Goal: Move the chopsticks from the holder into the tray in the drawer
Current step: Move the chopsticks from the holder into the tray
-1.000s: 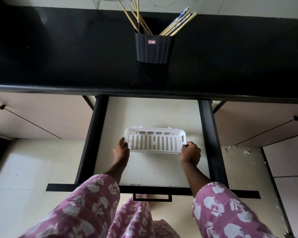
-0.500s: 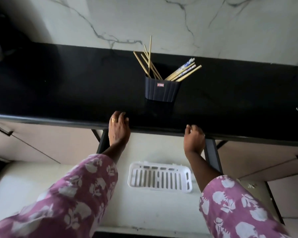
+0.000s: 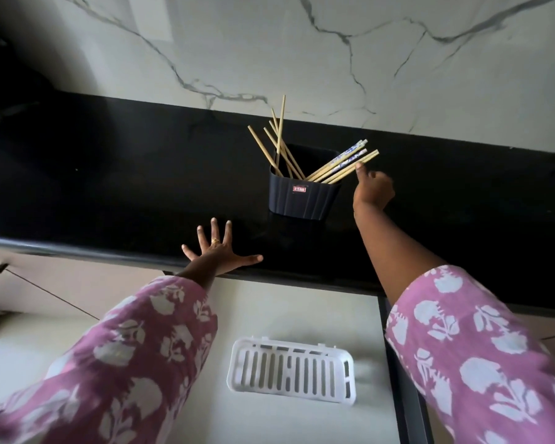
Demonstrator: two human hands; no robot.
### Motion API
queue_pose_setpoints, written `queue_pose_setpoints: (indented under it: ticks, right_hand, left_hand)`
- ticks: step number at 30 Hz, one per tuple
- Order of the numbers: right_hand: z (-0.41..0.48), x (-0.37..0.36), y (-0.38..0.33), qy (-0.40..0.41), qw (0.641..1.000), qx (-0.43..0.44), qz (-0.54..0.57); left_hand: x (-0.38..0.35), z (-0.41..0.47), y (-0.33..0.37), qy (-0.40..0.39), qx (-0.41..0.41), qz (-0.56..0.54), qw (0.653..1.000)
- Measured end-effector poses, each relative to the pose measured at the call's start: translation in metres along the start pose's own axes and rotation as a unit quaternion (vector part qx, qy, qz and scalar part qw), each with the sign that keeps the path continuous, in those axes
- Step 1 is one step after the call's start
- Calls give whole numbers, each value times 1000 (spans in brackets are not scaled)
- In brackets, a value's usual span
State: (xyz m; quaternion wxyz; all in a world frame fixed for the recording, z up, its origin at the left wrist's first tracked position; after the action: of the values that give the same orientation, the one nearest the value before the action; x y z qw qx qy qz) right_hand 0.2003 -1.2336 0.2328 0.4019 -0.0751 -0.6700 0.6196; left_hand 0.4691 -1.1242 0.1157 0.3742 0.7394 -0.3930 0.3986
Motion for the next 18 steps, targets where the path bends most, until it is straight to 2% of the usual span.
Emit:
queue_pose_setpoints:
  ticks: [5, 18]
  right_hand:
    - [-2, -12, -9, -17, 999, 4, 28]
    - [-4, 4, -27, 36, 999, -27, 6]
  left_hand:
    - [1, 1, -1, -18, -13, 8, 1000]
    - [2, -2, -3, -41, -46, 50, 997]
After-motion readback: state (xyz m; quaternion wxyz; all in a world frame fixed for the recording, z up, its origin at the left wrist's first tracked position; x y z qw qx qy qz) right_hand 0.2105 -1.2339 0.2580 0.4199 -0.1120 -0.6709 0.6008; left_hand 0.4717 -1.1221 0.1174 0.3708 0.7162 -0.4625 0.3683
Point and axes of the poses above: each hand's wrist, its own z-axis towards the middle knuckle, its own x-axis out of the back of the hand, y = z × x, the point moved 4 cm from there along z, towards the middle knuckle, and after that the axes turned 8 degrees about y, right-handed, at the moved point
